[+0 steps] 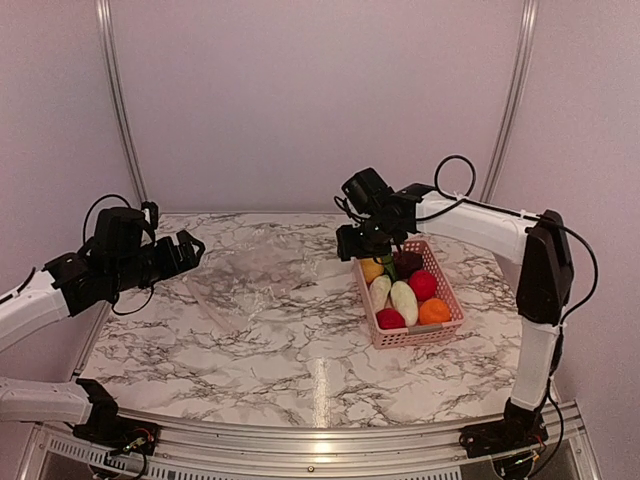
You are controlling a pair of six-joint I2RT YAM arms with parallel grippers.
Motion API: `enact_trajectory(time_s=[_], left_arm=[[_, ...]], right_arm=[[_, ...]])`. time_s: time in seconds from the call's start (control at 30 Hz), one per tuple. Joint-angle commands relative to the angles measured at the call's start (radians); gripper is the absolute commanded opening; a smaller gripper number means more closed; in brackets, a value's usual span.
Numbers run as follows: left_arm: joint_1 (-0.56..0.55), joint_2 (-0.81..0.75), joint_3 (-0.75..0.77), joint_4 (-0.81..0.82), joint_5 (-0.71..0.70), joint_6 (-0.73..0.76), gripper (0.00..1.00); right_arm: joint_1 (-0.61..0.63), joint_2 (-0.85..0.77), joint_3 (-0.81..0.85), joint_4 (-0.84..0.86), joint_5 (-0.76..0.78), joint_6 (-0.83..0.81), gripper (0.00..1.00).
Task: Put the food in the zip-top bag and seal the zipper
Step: Move the bin to the center of the board, then pick up the zipper food storage bag at the center of the board.
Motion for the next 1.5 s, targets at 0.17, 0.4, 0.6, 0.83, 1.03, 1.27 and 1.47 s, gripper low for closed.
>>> enact_trajectory(time_s=[0.17, 0.4, 0.6, 0.83, 1.03, 1.27, 1.47], left_arm=[[0.100, 0.070, -0.126, 0.025, 0.157, -0.276, 0.79], [0.156, 0.202, -0.189, 0.216, 0.319, -0.443, 0.63], [0.178, 0.295, -0.196, 0.243, 0.315, -0.546, 0.62], [0.186, 0.386, -0.165, 0.227, 0.296, -0.604, 0.62], [0.196, 0.460, -0.149, 0.269, 0.313, -0.603, 0.56], [0.200, 0.546, -0.122, 0.371, 0.343, -0.607, 0.48], [0.203, 0.585, -0.075, 0.407, 0.374, -0.571, 0.27]], right_arm=[[0.081, -0.035, 0.035, 0.130, -0.256, -0.184, 0.53], [0.132, -0.019, 0.028, 0.142, -0.362, -0.180, 0.50], [0.141, -0.037, -0.010, 0.148, -0.428, -0.189, 0.48], [0.142, -0.064, -0.034, 0.143, -0.424, -0.189, 0.48], [0.141, -0.097, -0.082, 0.158, -0.413, -0.168, 0.48], [0.141, -0.128, -0.124, 0.164, -0.412, -0.155, 0.48], [0.142, -0.134, -0.141, 0.168, -0.409, -0.153, 0.47]])
